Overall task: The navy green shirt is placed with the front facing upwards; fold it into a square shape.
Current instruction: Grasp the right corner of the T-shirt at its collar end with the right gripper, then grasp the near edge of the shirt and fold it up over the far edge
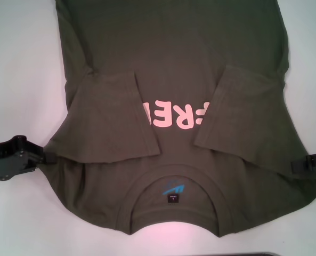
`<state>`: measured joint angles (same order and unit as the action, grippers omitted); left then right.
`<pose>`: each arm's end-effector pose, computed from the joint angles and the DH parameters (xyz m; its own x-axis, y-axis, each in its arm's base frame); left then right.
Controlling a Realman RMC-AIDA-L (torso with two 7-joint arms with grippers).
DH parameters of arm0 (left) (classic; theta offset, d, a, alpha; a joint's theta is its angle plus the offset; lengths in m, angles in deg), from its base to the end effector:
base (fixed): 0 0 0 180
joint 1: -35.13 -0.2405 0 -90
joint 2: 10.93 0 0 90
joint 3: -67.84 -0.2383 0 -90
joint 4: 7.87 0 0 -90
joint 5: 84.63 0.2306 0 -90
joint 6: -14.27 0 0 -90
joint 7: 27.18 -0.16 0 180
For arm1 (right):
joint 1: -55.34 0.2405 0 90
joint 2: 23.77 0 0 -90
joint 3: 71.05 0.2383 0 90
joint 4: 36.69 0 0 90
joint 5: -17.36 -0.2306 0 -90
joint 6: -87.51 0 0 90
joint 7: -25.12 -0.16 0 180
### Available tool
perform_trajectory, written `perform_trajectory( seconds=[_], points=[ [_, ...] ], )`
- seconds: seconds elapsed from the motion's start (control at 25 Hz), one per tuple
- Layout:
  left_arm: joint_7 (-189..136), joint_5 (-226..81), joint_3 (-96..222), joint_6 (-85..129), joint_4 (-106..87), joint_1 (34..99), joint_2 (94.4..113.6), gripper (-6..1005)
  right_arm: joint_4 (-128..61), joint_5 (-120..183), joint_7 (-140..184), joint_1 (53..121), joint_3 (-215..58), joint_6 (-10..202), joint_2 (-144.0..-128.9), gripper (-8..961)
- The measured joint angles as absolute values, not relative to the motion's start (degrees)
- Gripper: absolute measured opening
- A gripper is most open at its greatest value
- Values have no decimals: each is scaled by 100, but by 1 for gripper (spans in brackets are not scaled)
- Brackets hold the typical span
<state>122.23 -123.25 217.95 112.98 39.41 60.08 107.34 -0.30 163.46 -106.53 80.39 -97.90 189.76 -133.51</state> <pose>-0.3283 0.2844 0.0268 -0.1818 0.9666 0.1806 0.9793 0.1612 0.1228 0.3598 0.2601 0.0537 0.0152 -0.9935 -0.1126 -0.9967 -0.0241 0.0780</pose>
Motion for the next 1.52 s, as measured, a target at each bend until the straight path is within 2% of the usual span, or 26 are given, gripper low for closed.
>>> perform_trajectory(
  seconds=[0.72, 0.92, 1.36, 1.52],
  points=[
    [12223, -12348, 21796, 11340, 3981, 6013, 10754, 14, 113, 16508, -10681, 8001, -9831, 19113, -13366, 709],
    [12224, -12347, 21796, 11355, 3984, 6016, 10761, 17, 133, 16545, -10672, 7987, -9819, 19106, -13371, 500],
    [12230, -12341, 21778, 11436, 3957, 6011, 10736, 27, 142, 16567, -10679, 7944, -9827, 19158, -13297, 261],
    [12178, -12307, 21702, 11596, 3956, 6038, 10669, 30, 316, 16790, -10704, 7943, -9843, 19234, -13292, 86]
  ],
)
